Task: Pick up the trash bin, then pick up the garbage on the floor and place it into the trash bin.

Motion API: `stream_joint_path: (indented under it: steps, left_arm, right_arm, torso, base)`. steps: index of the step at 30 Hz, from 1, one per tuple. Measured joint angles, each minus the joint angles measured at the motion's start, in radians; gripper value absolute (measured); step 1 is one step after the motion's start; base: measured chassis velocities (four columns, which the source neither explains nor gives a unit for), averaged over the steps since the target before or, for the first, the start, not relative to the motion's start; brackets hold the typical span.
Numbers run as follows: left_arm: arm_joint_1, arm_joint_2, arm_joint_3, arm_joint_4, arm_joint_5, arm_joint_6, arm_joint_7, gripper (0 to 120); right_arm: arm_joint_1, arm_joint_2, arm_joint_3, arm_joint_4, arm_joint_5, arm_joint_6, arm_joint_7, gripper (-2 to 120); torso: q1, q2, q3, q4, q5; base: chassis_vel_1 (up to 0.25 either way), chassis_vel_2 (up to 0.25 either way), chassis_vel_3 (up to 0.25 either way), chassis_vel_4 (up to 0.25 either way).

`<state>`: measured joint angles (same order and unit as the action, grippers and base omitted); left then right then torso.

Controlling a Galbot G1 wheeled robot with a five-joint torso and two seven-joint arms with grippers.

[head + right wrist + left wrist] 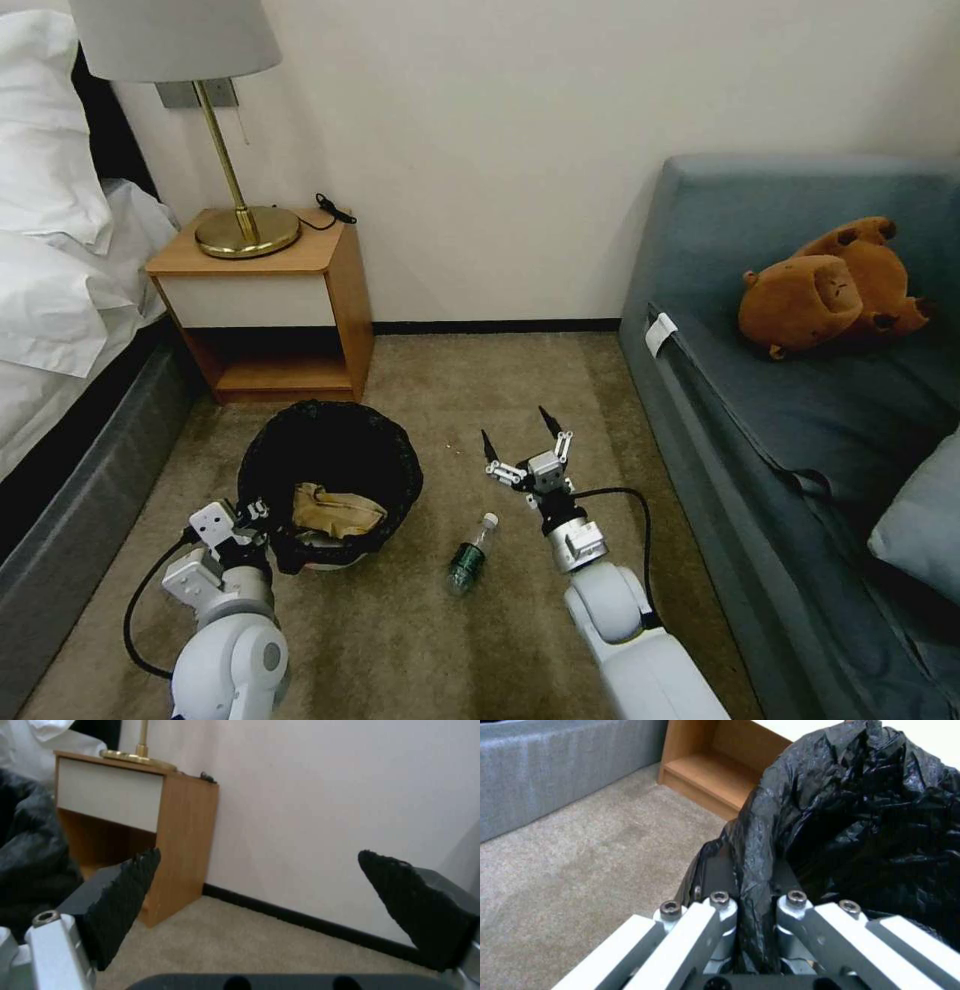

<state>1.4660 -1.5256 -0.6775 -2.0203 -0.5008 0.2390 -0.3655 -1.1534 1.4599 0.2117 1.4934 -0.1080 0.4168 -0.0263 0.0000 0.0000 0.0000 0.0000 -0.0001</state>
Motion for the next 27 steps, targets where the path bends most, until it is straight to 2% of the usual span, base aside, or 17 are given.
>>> stream_joint_path:
  steps: [3,11,18,25,27]
  left_arm:
    - [0.0,0.0,0.0,0.0,0.0,0.0,0.0,4]
    - [0.002,0.001,-0.001,-0.001,-0.004,0.0,0.001,4]
    - [0.007,0.008,-0.006,-0.01,-0.013,-0.001,0.002,4]
    - [0.015,0.011,-0.008,-0.014,-0.016,-0.002,0.002,4]
    - [0.016,0.011,-0.008,-0.015,-0.017,-0.003,0.002,4]
  right_arm:
    - [-0.01,0.007,0.009,-0.033,-0.016,0.029,-0.023,100]
    - [-0.007,-0.02,0.007,-0.057,-0.013,0.012,-0.073,100]
    - [0.072,-0.094,-0.022,-0.124,-0.137,0.021,-0.145,100]
    - [0.124,-0.121,-0.045,-0.189,-0.23,0.055,-0.157,100]
    - [0.15,-0.123,-0.054,-0.238,-0.299,0.087,-0.155,100]
  torso:
    - [0.0,0.0,0.0,0.0,0.0]
    - [0.0,0.0,0.0,0.0,0.0002]
    - [0.0,0.0,0.0,0.0,0.0001]
    - [0.0,0.0,0.0,0.0,0.0002]
    - [0.0,0.0,0.0,0.0,0.0002]
  base:
    - [0.0,0.0,0.0,0.0]
    - [0.0,0.0,0.0,0.0]
    - [0.0,0.0,0.0,0.0]
    - [0.0,0.0,0.0,0.0]
    - [0.0,0.0,0.0,0.0]
